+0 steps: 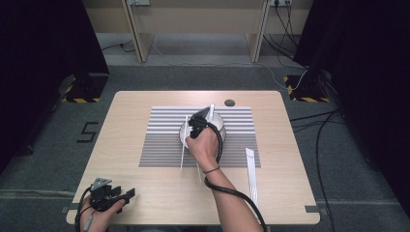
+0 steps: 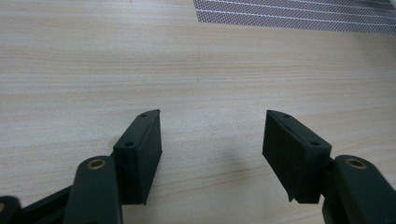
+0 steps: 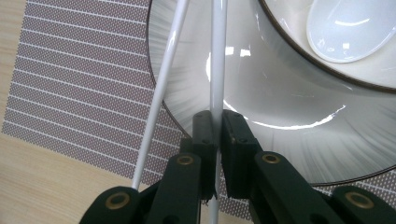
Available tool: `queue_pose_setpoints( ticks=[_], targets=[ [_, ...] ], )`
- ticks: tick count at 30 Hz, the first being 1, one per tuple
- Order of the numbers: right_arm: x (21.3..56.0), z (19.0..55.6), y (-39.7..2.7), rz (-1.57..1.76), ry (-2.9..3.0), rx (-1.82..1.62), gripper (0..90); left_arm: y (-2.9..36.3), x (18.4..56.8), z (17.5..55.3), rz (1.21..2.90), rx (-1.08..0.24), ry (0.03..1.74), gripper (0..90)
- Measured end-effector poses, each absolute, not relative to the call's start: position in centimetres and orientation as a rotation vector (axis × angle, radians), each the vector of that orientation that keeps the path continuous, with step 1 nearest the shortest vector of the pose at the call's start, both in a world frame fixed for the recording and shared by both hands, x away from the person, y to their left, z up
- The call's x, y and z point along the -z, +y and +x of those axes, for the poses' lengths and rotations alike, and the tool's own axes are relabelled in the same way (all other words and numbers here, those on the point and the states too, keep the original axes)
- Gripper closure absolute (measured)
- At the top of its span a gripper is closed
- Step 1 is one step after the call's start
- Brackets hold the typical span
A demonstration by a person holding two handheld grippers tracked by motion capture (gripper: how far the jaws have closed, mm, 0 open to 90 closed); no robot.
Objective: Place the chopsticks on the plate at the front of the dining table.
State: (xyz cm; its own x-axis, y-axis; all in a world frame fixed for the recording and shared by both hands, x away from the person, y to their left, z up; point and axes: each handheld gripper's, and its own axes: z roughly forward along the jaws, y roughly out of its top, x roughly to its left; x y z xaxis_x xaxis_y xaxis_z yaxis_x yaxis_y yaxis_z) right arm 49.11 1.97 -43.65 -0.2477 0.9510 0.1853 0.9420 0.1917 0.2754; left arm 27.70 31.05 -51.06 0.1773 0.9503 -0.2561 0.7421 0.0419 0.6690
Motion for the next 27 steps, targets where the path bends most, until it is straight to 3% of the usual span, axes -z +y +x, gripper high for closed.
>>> queue_pose_setpoints(
  ticks=[27],
  targets=[
    [44.46,49.67,2.13,1.925,2.324,-0.624,84.8,31.07,51.06,27.72,1.746,-0.371,1.609,37.4]
  ],
)
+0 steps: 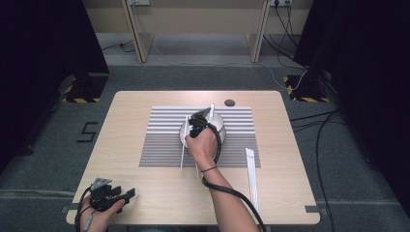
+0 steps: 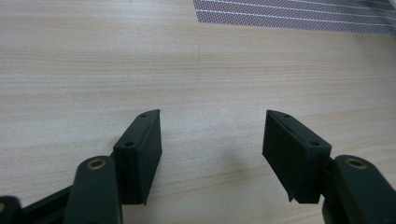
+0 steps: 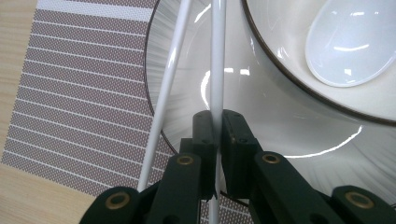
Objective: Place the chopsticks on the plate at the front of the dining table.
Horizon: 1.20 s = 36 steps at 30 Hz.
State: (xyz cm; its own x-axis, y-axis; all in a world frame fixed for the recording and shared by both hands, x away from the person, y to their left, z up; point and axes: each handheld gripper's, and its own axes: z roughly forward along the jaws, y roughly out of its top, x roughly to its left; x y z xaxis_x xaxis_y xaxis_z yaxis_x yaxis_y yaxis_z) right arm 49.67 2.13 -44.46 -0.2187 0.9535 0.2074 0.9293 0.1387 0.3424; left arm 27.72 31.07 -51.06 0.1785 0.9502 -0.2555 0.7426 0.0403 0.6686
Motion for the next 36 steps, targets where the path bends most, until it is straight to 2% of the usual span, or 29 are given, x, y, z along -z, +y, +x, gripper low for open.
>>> queue_pose_setpoints(
  ticks=[36],
  targets=[
    [45.7,50.5,2.2,1.989,2.242,-0.711,84.8,31.1,51.1,27.8,1.748,-0.371,1.607,37.4]
  ],
)
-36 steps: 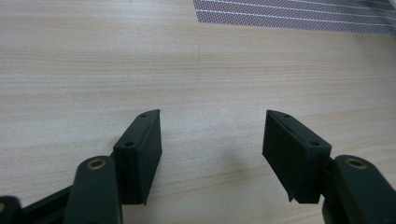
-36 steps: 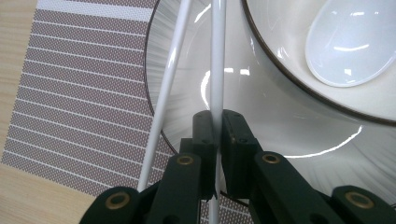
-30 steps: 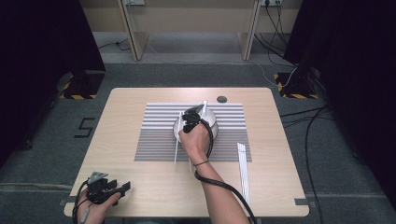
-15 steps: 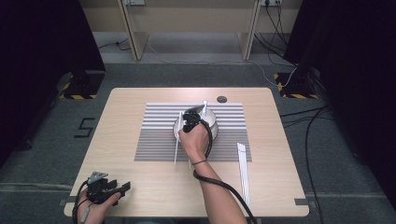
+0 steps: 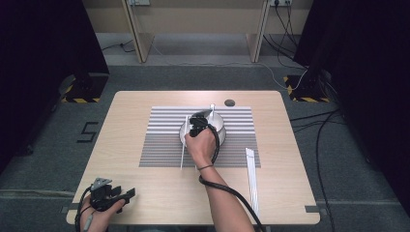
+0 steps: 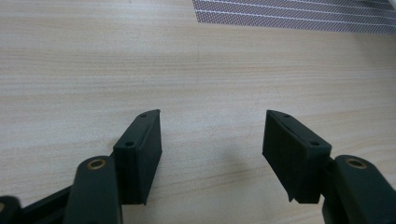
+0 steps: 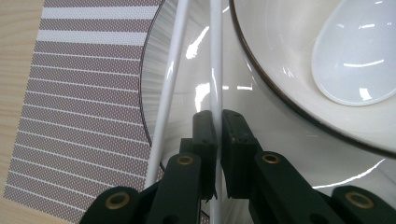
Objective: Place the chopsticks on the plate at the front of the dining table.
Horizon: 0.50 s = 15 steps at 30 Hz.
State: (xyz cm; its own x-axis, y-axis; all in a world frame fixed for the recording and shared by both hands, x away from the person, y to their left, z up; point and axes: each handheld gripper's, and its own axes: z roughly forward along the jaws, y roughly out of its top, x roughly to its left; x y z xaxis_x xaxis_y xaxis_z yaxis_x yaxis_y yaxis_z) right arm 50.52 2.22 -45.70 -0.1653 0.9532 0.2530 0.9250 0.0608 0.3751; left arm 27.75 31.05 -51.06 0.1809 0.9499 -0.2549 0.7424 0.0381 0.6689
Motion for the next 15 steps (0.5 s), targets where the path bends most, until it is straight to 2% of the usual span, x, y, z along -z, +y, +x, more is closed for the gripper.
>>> queue_pose_setpoints(
  ticks=[15],
  targets=[
    [45.88,50.71,2.25,2.006,2.214,-0.749,84.6,31.02,51.07,27.77,1.748,-0.369,1.605,37.3]
  ],
)
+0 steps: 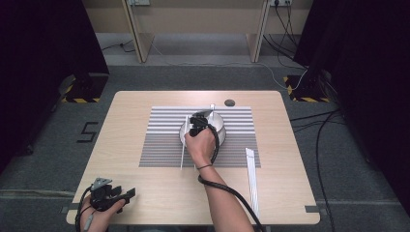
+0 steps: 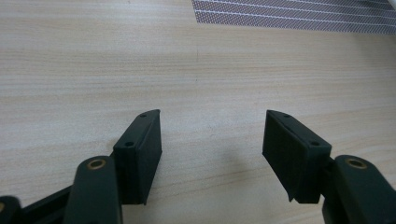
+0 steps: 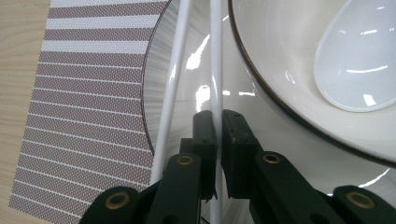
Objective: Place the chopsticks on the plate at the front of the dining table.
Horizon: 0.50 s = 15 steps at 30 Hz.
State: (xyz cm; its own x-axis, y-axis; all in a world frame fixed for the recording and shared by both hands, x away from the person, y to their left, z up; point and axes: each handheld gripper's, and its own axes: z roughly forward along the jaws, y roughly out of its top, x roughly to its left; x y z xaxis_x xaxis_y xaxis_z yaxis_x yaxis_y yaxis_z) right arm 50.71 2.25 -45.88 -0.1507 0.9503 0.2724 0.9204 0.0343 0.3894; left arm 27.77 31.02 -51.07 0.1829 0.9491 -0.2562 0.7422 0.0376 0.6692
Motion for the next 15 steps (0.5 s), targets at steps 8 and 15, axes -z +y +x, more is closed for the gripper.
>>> queue_pose_setpoints(
  ticks=[8,15],
  targets=[
    [45.99,50.75,2.26,2.019,2.206,-0.769,83.3,31.00,51.06,27.78,1.749,-0.366,1.604,37.3],
    [46.04,50.46,2.20,1.996,2.202,-0.790,76.4,31.00,51.06,27.79,1.749,-0.366,1.605,37.3]
  ],
)
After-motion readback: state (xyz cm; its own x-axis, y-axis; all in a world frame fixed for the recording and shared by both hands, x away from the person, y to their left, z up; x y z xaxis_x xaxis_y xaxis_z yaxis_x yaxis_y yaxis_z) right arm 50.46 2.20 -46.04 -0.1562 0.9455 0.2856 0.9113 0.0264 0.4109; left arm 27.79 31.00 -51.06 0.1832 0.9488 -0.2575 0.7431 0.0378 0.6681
